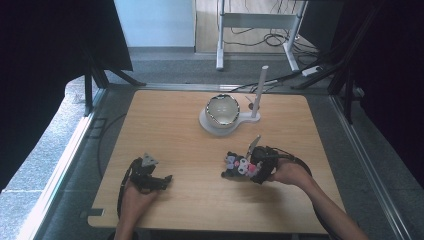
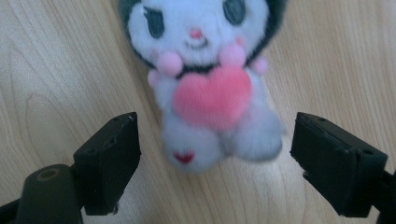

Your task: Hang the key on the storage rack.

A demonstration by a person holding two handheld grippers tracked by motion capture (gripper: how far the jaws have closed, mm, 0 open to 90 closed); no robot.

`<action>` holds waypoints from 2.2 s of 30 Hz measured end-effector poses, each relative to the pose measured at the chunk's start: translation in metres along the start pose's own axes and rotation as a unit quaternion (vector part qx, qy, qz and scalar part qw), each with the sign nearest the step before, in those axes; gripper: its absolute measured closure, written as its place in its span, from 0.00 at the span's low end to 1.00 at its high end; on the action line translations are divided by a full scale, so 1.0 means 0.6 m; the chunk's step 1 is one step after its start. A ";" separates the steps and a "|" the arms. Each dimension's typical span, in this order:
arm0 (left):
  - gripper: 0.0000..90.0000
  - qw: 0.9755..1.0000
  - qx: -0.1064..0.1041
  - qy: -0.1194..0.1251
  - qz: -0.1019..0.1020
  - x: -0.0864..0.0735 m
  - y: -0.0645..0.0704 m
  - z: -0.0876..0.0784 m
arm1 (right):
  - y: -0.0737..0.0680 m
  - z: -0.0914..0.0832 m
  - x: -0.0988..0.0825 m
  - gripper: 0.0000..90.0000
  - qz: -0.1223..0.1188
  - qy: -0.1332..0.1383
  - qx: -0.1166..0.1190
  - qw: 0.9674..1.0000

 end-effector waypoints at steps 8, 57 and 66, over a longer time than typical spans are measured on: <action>0.05 1.000 0.000 0.000 0.000 0.000 0.000 0.000 | 0.001 0.016 0.028 0.29 -0.035 -0.053 0.003 0.998; 0.04 1.000 0.000 -0.001 0.002 0.000 -0.001 0.000 | 0.124 -0.158 0.007 0.51 0.056 -0.010 -0.008 0.998; 0.04 1.000 0.000 0.000 0.001 0.001 0.000 0.001 | 0.169 -0.192 -0.014 0.51 0.094 -0.006 -0.031 0.995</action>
Point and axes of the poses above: each handheld gripper's, and its own axes: z roughly forward along the jaws, x roughly out of its top, y roughly to its right, the point moved 10 cm from there along z, roughly forward along the jaws, and after that the axes turned 2 degrees about x, right-handed, at the moved point
